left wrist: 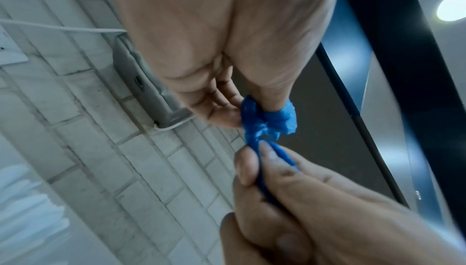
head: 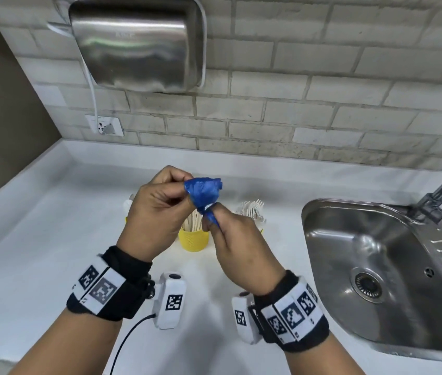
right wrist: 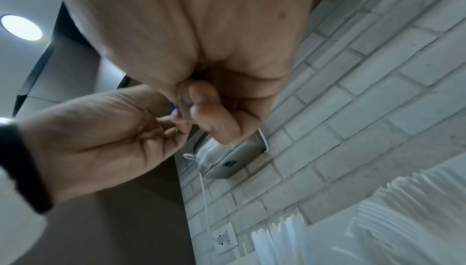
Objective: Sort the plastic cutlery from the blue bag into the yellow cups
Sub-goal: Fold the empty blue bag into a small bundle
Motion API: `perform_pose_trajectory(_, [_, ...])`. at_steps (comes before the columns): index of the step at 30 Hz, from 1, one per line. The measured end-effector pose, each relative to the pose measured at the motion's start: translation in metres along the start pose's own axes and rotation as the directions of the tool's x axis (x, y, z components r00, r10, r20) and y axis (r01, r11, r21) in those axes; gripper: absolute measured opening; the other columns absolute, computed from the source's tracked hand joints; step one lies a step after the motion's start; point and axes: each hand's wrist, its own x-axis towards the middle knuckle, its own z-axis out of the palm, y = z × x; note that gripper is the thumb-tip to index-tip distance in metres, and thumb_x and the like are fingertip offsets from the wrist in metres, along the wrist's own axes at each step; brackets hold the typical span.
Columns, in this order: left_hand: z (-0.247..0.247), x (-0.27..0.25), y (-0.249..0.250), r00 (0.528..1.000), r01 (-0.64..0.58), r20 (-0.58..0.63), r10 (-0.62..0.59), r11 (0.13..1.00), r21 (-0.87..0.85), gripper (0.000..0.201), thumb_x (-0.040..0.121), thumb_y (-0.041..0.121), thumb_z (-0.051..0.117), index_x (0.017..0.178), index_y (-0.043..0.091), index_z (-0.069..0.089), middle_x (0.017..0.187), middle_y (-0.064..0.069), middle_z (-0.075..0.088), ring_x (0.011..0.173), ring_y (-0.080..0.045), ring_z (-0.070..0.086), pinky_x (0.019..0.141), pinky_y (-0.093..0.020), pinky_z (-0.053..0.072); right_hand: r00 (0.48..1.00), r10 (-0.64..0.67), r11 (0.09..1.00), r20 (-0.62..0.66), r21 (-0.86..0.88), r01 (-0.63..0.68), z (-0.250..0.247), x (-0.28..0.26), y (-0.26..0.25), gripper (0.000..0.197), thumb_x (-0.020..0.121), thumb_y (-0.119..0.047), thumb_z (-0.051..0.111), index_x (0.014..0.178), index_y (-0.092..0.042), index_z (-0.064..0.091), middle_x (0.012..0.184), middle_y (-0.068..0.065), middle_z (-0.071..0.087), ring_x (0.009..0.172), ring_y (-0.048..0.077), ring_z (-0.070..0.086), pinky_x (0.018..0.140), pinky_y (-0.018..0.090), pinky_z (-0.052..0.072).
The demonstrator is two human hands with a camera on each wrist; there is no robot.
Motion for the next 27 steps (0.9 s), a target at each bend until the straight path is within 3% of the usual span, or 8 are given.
perform_pose_trajectory(3, [-0.002, 0.001, -0.011, 0.998, 0.048, -0.043, -0.048, 0.999, 0.002, 0.014, 0.086, 0.028, 0.078, 0.087, 0.014, 0.082, 0.091, -0.02, 0.059, 0.089, -0.041, 0.06, 0.081, -0.051, 0.052, 0.999, -0.026, 0.997, 0.019, -0.078, 0.028, -0.003, -0.009, -0.006, 0.008, 0.095, -0.01, 0.046, 0.098, -0.011, 0.054, 0.08, 0.006, 0.06, 0.071, 0.033, 0.054, 0.064, 0.047, 0.049])
perform_pose_trajectory(7, [0.003, 0.001, -0.017, 0.996, 0.093, 0.004, -0.094, 0.994, 0.051, 0.012, 0.087, 0.017, 0.076, 0.077, 0.013, 0.08, 0.088, -0.016, 0.061, 0.077, -0.027, 0.061, 0.072, -0.039, 0.049, 0.995, -0.096, 0.951, -0.017, -0.296, 0.086, -0.021, -0.008, -0.019, 0.004, 0.092, -0.01, 0.052, 0.093, -0.014, 0.054, 0.078, 0.003, 0.058, 0.07, 0.03, 0.053, 0.058, 0.044, 0.049])
perform_pose_trajectory(10, [0.007, 0.001, -0.022, 0.983, 0.159, 0.082, -0.163, 0.986, 0.05, 0.019, 0.079, 0.027, 0.065, 0.071, 0.017, 0.078, 0.085, -0.005, 0.062, 0.074, -0.022, 0.06, 0.069, -0.036, 0.047, 0.984, -0.172, 0.916, -0.049, -0.376, 0.142, -0.033, -0.001, -0.024, 0.009, 0.091, -0.01, 0.053, 0.096, -0.011, 0.06, 0.091, 0.004, 0.056, 0.08, 0.026, 0.047, 0.068, 0.04, 0.046])
perform_pose_trajectory(13, [0.012, -0.004, -0.019, 0.969, 0.151, 0.193, -0.156, 0.988, 0.044, 0.02, 0.077, 0.025, 0.058, 0.063, 0.032, 0.072, 0.081, 0.009, 0.059, 0.076, -0.017, 0.057, 0.073, -0.032, 0.045, 0.976, -0.181, 0.939, -0.121, -0.316, 0.135, -0.037, 0.01, -0.023, 0.01, 0.096, -0.01, 0.051, 0.095, -0.007, 0.06, 0.101, 0.007, 0.05, 0.088, 0.027, 0.043, 0.076, 0.04, 0.043])
perform_pose_trajectory(18, [0.018, -0.005, -0.013, 0.949, 0.084, 0.299, -0.1, 0.994, 0.066, 0.024, 0.093, 0.029, 0.052, 0.077, 0.023, 0.068, 0.089, 0.003, 0.051, 0.08, -0.019, 0.054, 0.075, -0.04, 0.048, 0.99, -0.05, 0.999, -0.131, -0.012, 0.049, -0.03, 0.022, -0.019, 0.014, 0.106, -0.015, 0.042, 0.095, -0.01, 0.05, 0.093, 0.001, 0.047, 0.079, 0.016, 0.047, 0.072, 0.031, 0.043])
perform_pose_trajectory(21, [0.014, -0.003, -0.014, 0.969, 0.031, 0.24, -0.063, 0.99, 0.135, 0.02, 0.093, 0.028, 0.061, 0.083, 0.02, 0.077, 0.098, 0.006, 0.053, 0.09, -0.012, 0.058, 0.082, -0.028, 0.051, 0.987, -0.008, 1.0, -0.161, 0.019, 0.011, -0.028, 0.024, -0.015, 0.014, 0.105, -0.012, 0.045, 0.093, -0.011, 0.051, 0.09, 0.001, 0.049, 0.078, 0.013, 0.046, 0.071, 0.022, 0.037])
perform_pose_trajectory(24, [0.011, -0.003, -0.012, 0.984, 0.068, 0.157, -0.087, 0.989, 0.128, 0.011, 0.085, 0.018, 0.075, 0.081, 0.025, 0.082, 0.091, 0.009, 0.062, 0.086, -0.013, 0.064, 0.08, -0.029, 0.054, 0.984, 0.0, 1.0, -0.176, 0.028, 0.005, -0.026, 0.025, -0.014, 0.013, 0.104, -0.011, 0.046, 0.092, -0.01, 0.053, 0.091, -0.001, 0.049, 0.077, 0.011, 0.045, 0.071, 0.016, 0.036])
perform_pose_trajectory(27, [0.009, 0.0, -0.008, 0.993, 0.083, 0.081, -0.092, 0.991, 0.105, 0.019, 0.077, 0.009, 0.084, 0.075, 0.028, 0.082, 0.083, 0.007, 0.071, 0.079, -0.015, 0.069, 0.077, -0.03, 0.054, 0.98, -0.006, 0.999, -0.199, 0.035, 0.013, -0.024, 0.026, -0.014, 0.014, 0.103, -0.009, 0.047, 0.093, -0.009, 0.055, 0.091, 0.001, 0.052, 0.079, 0.013, 0.048, 0.073, 0.014, 0.037])
